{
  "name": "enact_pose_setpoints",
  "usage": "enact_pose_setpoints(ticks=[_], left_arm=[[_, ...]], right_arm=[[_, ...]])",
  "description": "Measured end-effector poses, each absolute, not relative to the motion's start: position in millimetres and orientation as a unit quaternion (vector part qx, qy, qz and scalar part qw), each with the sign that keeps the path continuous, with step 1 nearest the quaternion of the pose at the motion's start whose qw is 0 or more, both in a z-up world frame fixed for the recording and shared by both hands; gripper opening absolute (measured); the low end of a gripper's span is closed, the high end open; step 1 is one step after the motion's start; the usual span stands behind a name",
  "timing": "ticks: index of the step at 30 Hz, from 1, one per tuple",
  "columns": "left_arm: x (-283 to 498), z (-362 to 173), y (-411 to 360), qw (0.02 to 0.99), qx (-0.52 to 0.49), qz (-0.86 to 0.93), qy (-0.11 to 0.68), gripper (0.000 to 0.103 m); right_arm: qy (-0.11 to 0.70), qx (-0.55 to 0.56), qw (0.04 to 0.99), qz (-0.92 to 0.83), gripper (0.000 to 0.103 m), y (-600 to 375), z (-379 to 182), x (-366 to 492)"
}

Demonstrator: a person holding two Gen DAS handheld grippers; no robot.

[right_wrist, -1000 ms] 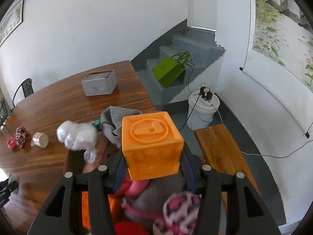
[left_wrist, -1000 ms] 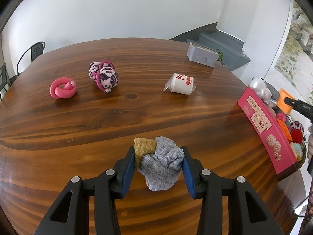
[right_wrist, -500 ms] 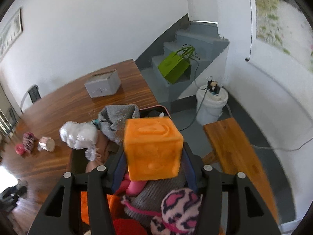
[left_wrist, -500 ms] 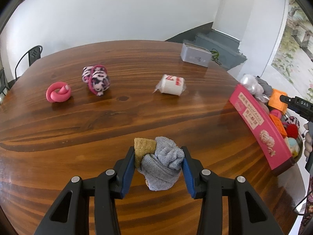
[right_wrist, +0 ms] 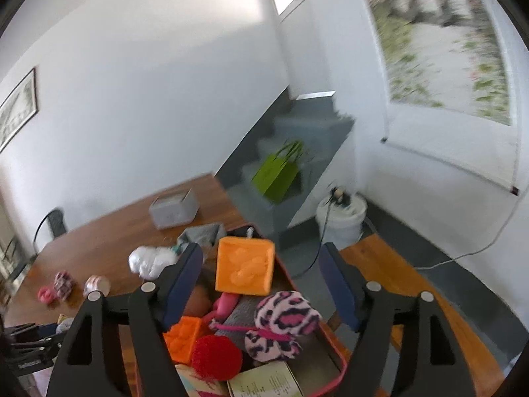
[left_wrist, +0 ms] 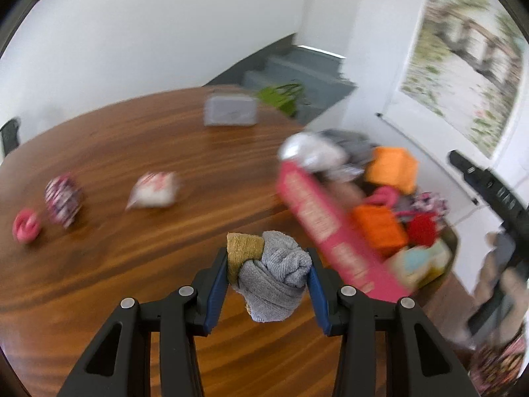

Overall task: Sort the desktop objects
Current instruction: 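Release the orange cube into the pink box with right tool while left tool drops the sock there, then move both tools back over the remaining items on the table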

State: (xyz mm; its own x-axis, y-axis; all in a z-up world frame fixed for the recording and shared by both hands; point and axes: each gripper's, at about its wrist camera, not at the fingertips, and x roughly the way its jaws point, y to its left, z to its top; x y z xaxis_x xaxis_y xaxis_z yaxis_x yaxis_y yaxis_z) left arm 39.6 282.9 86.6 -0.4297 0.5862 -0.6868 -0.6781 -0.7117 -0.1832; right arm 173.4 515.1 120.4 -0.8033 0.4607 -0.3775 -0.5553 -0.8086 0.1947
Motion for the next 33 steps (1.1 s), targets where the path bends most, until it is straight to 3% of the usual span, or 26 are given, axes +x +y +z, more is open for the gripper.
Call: enact_pose_setpoints(ticks=[8, 21, 22, 24, 25, 33], left_arm=[[37.4, 99.7, 347.4, 0.418, -0.371, 0.826, 0.07, 0.046], [26.9, 90.9, 416.3, 0.457, -0.382, 0.799, 0.082, 0.048], [26.3, 89.7, 415.5, 0.459, -0.384, 0.797, 0.079, 0.051], [24.1, 89.6, 409.7, 0.456, -0.384, 0.8, 0.069, 0.074], [22.5, 90.3, 405.4, 0.454, -0.383, 0.802, 0.061, 0.079], [14.6, 103.1, 363.5, 0.431, -0.361, 0.826, 0.04, 0.08]], right_arm=[[0.105, -0.091, 0.323, 0.936, 0.077, 496.3, 122.0, 183.0], [0.124, -0.086, 0.361, 0.92, 0.077, 515.1, 118.5, 197.4], [0.12, -0.088, 0.361, 0.921, 0.077, 514.5, 118.0, 196.4], [0.111, -0.09, 0.36, 0.922, 0.077, 512.3, 117.5, 194.0], [0.105, -0.09, 0.361, 0.922, 0.077, 510.6, 117.3, 193.3], [0.08, -0.09, 0.372, 0.92, 0.077, 502.9, 114.3, 189.5]])
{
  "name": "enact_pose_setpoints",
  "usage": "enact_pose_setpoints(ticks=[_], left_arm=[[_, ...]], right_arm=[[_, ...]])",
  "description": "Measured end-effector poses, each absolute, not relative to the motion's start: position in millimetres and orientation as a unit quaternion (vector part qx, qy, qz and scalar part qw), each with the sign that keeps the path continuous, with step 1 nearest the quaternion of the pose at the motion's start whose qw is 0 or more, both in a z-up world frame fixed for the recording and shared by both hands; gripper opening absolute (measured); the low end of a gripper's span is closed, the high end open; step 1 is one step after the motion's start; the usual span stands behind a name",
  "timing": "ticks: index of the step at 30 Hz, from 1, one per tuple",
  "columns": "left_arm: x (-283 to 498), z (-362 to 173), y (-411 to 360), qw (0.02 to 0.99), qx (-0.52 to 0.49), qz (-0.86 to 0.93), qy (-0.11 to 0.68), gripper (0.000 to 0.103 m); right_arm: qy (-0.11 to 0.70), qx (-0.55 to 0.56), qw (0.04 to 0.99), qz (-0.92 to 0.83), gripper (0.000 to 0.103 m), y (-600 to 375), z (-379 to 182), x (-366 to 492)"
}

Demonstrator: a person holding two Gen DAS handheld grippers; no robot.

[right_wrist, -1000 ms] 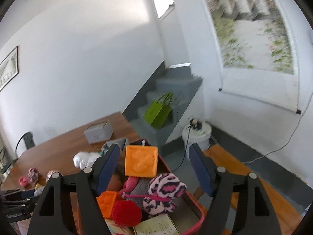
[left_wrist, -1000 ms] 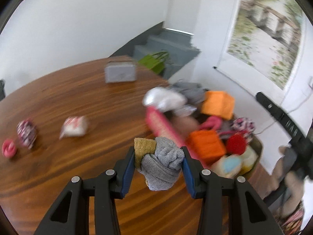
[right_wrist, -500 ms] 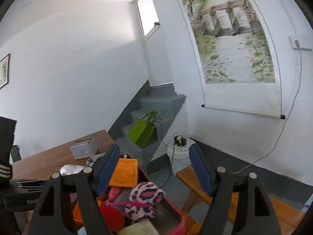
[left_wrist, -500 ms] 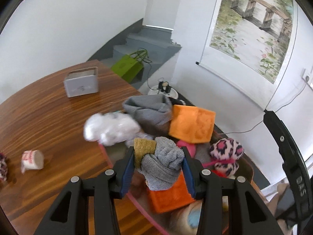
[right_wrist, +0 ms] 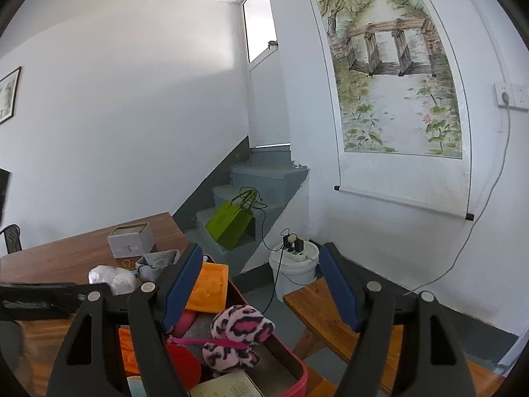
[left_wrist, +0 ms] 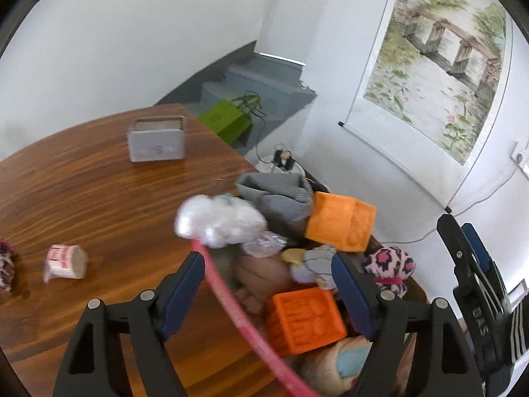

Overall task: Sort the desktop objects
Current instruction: 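Move both tools back over the remaining items on the table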

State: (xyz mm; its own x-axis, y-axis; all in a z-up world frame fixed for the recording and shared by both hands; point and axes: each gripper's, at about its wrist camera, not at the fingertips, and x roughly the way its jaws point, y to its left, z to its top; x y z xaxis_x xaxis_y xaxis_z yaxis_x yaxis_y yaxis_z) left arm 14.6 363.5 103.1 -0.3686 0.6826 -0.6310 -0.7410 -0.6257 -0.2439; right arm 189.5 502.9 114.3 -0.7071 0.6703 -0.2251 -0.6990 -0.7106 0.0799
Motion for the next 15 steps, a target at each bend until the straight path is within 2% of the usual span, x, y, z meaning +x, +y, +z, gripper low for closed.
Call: enact_pose_setpoints(ticks=[6, 15], left_arm=[[13.0, 102.2, 326.4, 0.398, -0.344, 0.849, 0.056, 0.08], [-22.3, 96.3, 231.8, 0.315, -0.35, 0.882, 0.02, 0.081]], right_arm=[[0.053, -0.091, 0.385, 0.917, 0.077, 496.4, 110.6, 184.9], [-0.023, -0.09, 0.382, 0.919, 0.077, 464.9, 104.4, 171.0]])
